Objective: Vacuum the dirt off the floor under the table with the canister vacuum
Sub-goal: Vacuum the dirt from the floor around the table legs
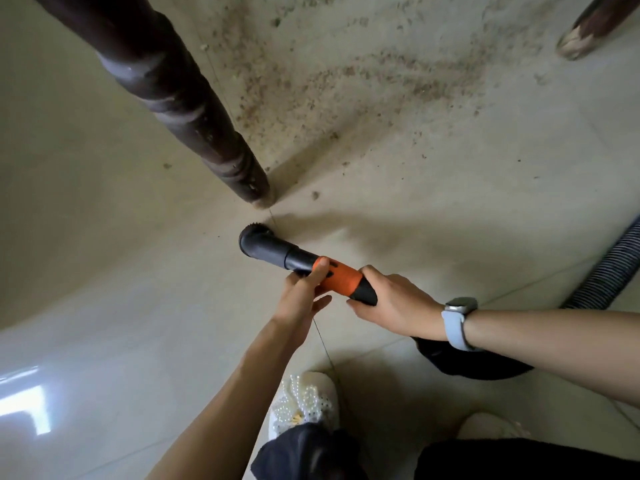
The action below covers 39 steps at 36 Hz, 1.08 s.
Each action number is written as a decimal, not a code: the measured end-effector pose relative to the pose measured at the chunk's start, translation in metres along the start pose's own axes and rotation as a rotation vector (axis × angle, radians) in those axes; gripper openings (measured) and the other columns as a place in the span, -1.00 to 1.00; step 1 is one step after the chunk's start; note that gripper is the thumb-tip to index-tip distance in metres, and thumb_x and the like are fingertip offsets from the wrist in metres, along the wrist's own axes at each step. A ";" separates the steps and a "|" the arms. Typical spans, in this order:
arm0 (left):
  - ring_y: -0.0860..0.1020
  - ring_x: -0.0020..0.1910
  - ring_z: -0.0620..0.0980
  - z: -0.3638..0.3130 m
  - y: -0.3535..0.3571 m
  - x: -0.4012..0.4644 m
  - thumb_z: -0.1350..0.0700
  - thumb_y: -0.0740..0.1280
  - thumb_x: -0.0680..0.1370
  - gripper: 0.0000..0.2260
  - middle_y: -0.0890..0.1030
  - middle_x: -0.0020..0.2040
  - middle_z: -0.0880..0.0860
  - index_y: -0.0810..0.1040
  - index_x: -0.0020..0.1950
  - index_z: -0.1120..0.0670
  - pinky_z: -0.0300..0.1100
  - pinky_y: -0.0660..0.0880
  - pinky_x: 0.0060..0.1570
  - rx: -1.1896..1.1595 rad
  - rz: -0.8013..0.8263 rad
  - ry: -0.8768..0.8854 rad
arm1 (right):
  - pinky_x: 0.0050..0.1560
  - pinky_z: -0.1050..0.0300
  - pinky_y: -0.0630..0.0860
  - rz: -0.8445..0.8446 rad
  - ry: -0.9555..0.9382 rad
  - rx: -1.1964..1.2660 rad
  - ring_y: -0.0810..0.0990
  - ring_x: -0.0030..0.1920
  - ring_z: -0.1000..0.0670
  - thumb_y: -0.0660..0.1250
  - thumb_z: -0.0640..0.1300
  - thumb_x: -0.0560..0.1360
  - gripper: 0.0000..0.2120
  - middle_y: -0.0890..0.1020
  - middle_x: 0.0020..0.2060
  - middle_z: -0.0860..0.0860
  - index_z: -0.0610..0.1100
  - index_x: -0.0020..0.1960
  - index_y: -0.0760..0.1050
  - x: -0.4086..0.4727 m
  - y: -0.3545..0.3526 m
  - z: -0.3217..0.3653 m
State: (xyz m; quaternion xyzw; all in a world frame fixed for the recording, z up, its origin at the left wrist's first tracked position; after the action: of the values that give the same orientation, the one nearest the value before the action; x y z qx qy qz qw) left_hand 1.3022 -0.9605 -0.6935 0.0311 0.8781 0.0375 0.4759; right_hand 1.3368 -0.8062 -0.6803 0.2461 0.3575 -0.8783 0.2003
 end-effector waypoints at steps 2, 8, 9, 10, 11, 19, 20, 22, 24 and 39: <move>0.56 0.08 0.00 -0.003 -0.015 0.000 0.04 0.30 0.58 -0.70 0.59 0.13 0.09 0.44 0.25 0.17 -0.15 0.48 -0.05 -0.027 -0.036 0.018 | -0.40 0.08 0.27 0.012 -0.036 -0.037 0.45 -0.42 -0.07 0.31 0.04 0.51 -0.72 0.45 -0.40 0.02 -0.11 -0.03 0.27 0.009 0.004 0.013; 0.55 -0.02 -0.02 -0.029 -0.058 0.014 0.03 0.26 0.60 -0.73 0.58 0.03 0.06 0.46 0.22 0.16 -0.17 0.45 -0.13 -0.123 -0.205 0.105 | -0.43 0.10 0.26 0.012 -0.131 -0.134 0.46 -0.38 -0.10 0.29 0.07 0.51 -0.70 0.43 -0.37 0.04 -0.07 -0.03 0.23 0.055 0.015 0.064; 0.55 -0.04 -0.02 -0.034 -0.063 0.016 0.03 0.26 0.60 -0.75 0.58 0.01 0.06 0.46 0.19 0.14 -0.17 0.44 -0.14 -0.143 -0.217 0.110 | -0.44 0.11 0.26 0.015 -0.136 -0.142 0.46 -0.38 -0.09 0.29 0.08 0.52 -0.70 0.43 -0.37 0.04 -0.07 -0.02 0.23 0.061 0.015 0.071; 0.55 -0.06 -0.04 -0.037 -0.066 0.018 0.02 0.26 0.60 -0.76 0.58 0.01 0.05 0.46 0.18 0.13 -0.18 0.43 -0.15 -0.161 -0.221 0.111 | -0.44 0.11 0.26 0.018 -0.138 -0.145 0.45 -0.38 -0.07 0.29 0.08 0.52 -0.70 0.43 -0.37 0.04 -0.08 -0.02 0.23 0.064 0.014 0.076; 0.56 -0.08 -0.05 -0.040 -0.068 0.018 0.01 0.25 0.60 -0.76 0.58 0.02 0.04 0.45 0.18 0.12 -0.18 0.43 -0.15 -0.175 -0.216 0.106 | -0.44 0.11 0.27 0.022 -0.137 -0.146 0.44 -0.39 -0.05 0.29 0.08 0.52 -0.70 0.43 -0.36 0.04 -0.08 -0.01 0.24 0.066 0.013 0.080; 0.57 -0.11 -0.04 0.009 -0.038 -0.025 0.02 0.25 0.60 -0.82 0.61 -0.02 0.03 0.49 0.10 0.10 -0.15 0.37 -0.18 0.009 0.008 -0.077 | -0.35 0.06 0.42 0.129 -0.008 -0.152 0.52 -0.38 -0.04 0.31 0.14 0.50 -0.69 0.51 -0.35 0.05 -0.07 -0.02 0.31 -0.004 0.016 0.035; 0.56 -0.09 -0.03 0.018 -0.032 -0.031 0.01 0.25 0.59 -0.80 0.60 -0.02 0.03 0.49 0.12 0.11 -0.15 0.37 -0.16 0.030 0.045 -0.092 | -0.38 0.09 0.38 0.138 0.012 -0.167 0.50 -0.40 -0.01 0.30 0.14 0.50 -0.70 0.50 -0.36 0.06 -0.05 -0.04 0.30 -0.016 0.016 0.026; 0.54 -0.11 -0.03 0.033 -0.020 -0.038 0.00 0.26 0.59 -0.80 0.59 -0.07 0.01 0.50 0.10 0.10 -0.16 0.37 -0.16 0.055 0.114 -0.106 | -0.41 0.13 0.31 0.128 0.053 -0.204 0.46 -0.42 0.03 0.29 0.16 0.50 -0.69 0.48 -0.38 0.07 -0.04 -0.05 0.28 -0.034 0.013 0.010; 0.53 -0.13 -0.05 0.037 -0.008 -0.039 -0.01 0.25 0.59 -0.78 0.58 -0.08 0.02 0.49 0.12 0.11 -0.17 0.37 -0.18 0.078 0.155 -0.101 | -0.41 0.12 0.28 0.081 0.084 -0.231 0.44 -0.42 0.04 0.29 0.18 0.50 -0.67 0.46 -0.39 0.08 -0.04 -0.06 0.26 -0.044 0.008 -0.001; 0.57 -0.11 -0.04 -0.001 0.038 -0.012 -0.01 0.24 0.61 -0.78 0.58 -0.05 0.01 0.49 0.12 0.10 -0.18 0.41 -0.18 0.202 0.201 -0.029 | -0.43 0.14 0.31 -0.159 0.174 -0.124 0.50 -0.39 0.00 0.26 0.16 0.53 -0.68 0.48 -0.36 0.05 -0.07 -0.07 0.26 -0.045 -0.013 -0.012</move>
State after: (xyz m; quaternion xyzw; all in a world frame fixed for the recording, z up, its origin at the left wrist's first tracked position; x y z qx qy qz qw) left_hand 1.3088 -0.9243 -0.6793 0.1674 0.8629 -0.0040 0.4769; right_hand 1.3695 -0.7810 -0.6546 0.2796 0.4456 -0.8429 0.1130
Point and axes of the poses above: each hand's wrist, its own x-axis towards the middle knuckle, its own y-axis out of the palm, z = x × y, the point moved 2 cm from there along x, towards the middle knuckle
